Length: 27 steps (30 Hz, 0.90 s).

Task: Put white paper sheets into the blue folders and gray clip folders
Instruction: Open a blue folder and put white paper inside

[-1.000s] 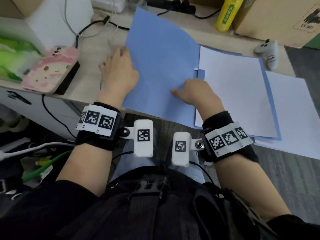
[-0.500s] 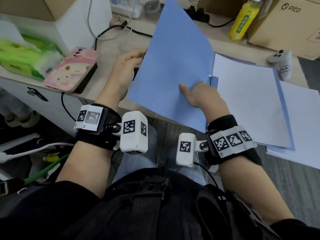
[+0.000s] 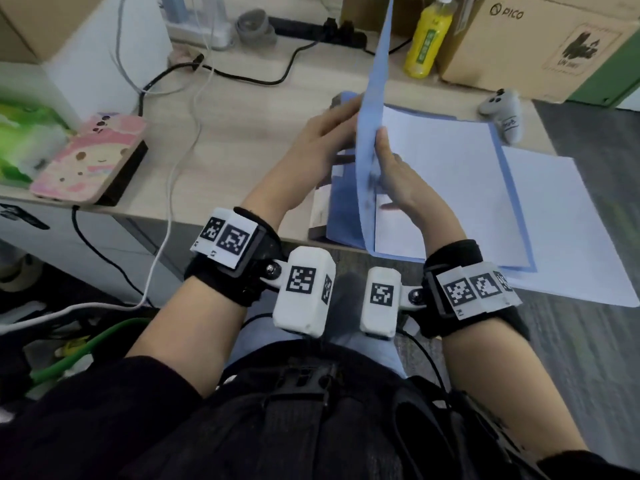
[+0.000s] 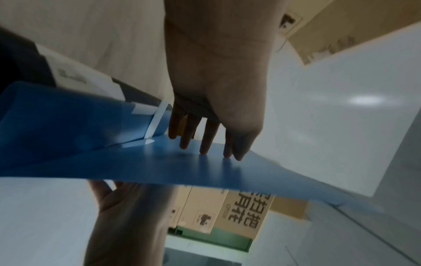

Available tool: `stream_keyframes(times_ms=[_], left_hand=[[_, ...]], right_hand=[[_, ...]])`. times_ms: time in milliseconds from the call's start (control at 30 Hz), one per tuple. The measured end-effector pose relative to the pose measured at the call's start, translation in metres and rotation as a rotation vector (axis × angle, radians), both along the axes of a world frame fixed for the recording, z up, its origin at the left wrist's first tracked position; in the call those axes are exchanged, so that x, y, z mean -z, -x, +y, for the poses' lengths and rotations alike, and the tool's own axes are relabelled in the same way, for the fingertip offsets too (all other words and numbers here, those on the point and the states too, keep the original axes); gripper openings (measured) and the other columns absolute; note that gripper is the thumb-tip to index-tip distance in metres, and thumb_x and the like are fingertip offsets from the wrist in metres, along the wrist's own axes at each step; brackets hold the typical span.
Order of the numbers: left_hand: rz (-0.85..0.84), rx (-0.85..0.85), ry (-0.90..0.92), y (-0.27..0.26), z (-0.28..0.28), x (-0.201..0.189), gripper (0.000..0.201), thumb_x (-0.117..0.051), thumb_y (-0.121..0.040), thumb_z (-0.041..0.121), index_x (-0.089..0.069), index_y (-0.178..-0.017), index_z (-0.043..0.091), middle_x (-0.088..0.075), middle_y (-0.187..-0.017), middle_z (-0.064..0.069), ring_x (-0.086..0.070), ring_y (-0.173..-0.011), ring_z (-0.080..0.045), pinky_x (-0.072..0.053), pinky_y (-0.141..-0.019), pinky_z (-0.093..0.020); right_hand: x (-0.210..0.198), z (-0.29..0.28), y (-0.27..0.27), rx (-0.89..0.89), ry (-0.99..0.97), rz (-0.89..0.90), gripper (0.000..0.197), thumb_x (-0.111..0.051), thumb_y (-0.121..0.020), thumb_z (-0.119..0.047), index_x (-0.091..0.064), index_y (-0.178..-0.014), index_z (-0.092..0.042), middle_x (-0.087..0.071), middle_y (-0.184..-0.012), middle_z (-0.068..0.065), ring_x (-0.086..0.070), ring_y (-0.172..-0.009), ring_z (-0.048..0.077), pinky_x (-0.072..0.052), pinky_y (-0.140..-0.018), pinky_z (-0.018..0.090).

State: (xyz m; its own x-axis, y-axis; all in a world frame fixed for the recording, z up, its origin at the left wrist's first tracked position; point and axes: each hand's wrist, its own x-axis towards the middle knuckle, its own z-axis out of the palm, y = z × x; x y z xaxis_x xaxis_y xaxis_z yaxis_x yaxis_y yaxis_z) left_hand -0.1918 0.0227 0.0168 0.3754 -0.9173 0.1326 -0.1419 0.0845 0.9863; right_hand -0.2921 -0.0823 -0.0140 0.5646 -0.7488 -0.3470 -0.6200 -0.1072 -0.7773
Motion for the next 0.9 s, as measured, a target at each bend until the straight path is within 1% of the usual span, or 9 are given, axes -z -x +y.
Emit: stream_keyframes(times_ms=[33,100,167,367,567,633,700,767,900], left_hand=[[0.014,0.025,-0.011,0.006,-0.006,0.001,0.038,-0.041,-0.098,0.015,-0.049,-0.133,0.003,-0.068,-0.098,-0.013,-0.063,-0.073,-0.003,-0.047,-0.068,-0.009],[-0.004,0.059,-0.040,0.014,-0.021,0.007,0.038,-0.040,-0.100,0.024,-0.047,-0.137,0.014,-0.061,-0.128,-0.006,-0.061,-0.110,-0.009,-0.050,-0.089,-0.016],[-0.044,0.060,-0.012,0.025,-0.033,0.013,0.037,-0.040,-0.101,0.019,-0.046,-0.137,0.012,-0.052,-0.139,-0.002,-0.049,-0.124,-0.005,-0.041,-0.095,-0.005],[-0.130,-0.013,-0.013,0.048,-0.067,0.036,0.033,-0.048,-0.095,0.018,-0.058,-0.126,0.010,-0.060,-0.120,0.003,-0.054,-0.121,-0.013,-0.041,-0.108,-0.032],[-0.350,-0.048,-0.159,0.063,-0.086,0.060,0.029,-0.051,-0.094,0.019,-0.061,-0.121,0.016,-0.060,-0.129,0.002,-0.051,-0.123,-0.014,-0.037,-0.103,-0.025],[-0.445,-0.107,-0.216,0.066,-0.092,0.067,0.029,-0.055,-0.090,0.018,-0.063,-0.118,0.016,-0.062,-0.127,0.002,-0.053,-0.122,-0.016,-0.038,-0.101,-0.025],[-0.508,-0.175,-0.254,0.069,-0.095,0.072,0.026,-0.056,-0.088,0.018,-0.066,-0.112,0.017,-0.065,-0.123,0.002,-0.055,-0.119,-0.019,-0.041,-0.096,-0.026],[-0.565,-0.210,-0.286,0.073,-0.098,0.074,0.025,-0.056,-0.087,0.017,-0.067,-0.110,0.017,-0.067,-0.119,0.002,-0.056,-0.117,-0.021,-0.044,-0.094,-0.029],[-0.647,-0.237,-0.345,0.080,-0.102,0.079,0.026,-0.055,-0.085,0.017,-0.067,-0.108,0.020,-0.068,-0.115,0.004,-0.056,-0.116,-0.023,-0.047,-0.095,-0.036]], right_hand=[[0.001,-0.003,0.005,0.000,-0.036,-0.085,0.084,-0.016,-0.078,-0.081,-0.032,-0.143,-0.031,-0.041,-0.146,-0.001,-0.045,-0.125,0.023,-0.047,-0.097,0.047],[0.005,-0.010,0.015,0.017,-0.089,-0.223,0.049,-0.022,-0.097,-0.060,-0.039,-0.135,-0.036,-0.045,-0.143,-0.004,-0.048,-0.122,0.019,-0.050,-0.090,0.041],[0.008,-0.016,0.025,0.020,-0.134,-0.287,0.048,-0.026,-0.100,-0.053,-0.040,-0.140,-0.031,-0.046,-0.144,-0.001,-0.053,-0.121,0.019,-0.051,-0.079,0.033],[0.005,-0.021,0.064,0.033,-0.130,-0.563,0.050,-0.045,-0.082,-0.040,-0.054,-0.124,-0.016,-0.064,-0.111,0.000,-0.062,-0.091,0.011,-0.051,-0.062,0.021],[0.005,-0.033,0.102,0.547,-0.220,-0.952,0.006,-0.048,-0.076,-0.026,-0.051,-0.077,-0.021,-0.063,-0.051,-0.017,-0.056,-0.051,0.003,-0.044,-0.051,0.016],[0.006,-0.038,0.115,0.650,-0.228,-1.008,0.010,-0.045,-0.069,-0.028,-0.050,-0.074,-0.021,-0.061,-0.051,-0.016,-0.052,-0.053,0.007,-0.041,-0.053,0.017],[0.012,-0.044,0.125,0.669,-0.245,-1.038,0.015,-0.050,-0.081,-0.037,-0.054,-0.081,-0.023,-0.064,-0.061,-0.015,-0.056,-0.059,0.008,-0.042,-0.055,0.017],[0.017,-0.048,0.135,0.668,-0.289,-1.030,0.035,-0.034,-0.098,-0.049,-0.058,-0.088,-0.026,-0.067,-0.072,-0.013,-0.061,-0.067,0.009,-0.045,-0.058,0.020],[0.024,-0.053,0.151,0.735,-0.369,-1.039,0.047,-0.029,-0.100,-0.048,-0.062,-0.082,-0.020,-0.069,-0.070,-0.008,-0.063,-0.070,0.012,-0.048,-0.062,0.021]])
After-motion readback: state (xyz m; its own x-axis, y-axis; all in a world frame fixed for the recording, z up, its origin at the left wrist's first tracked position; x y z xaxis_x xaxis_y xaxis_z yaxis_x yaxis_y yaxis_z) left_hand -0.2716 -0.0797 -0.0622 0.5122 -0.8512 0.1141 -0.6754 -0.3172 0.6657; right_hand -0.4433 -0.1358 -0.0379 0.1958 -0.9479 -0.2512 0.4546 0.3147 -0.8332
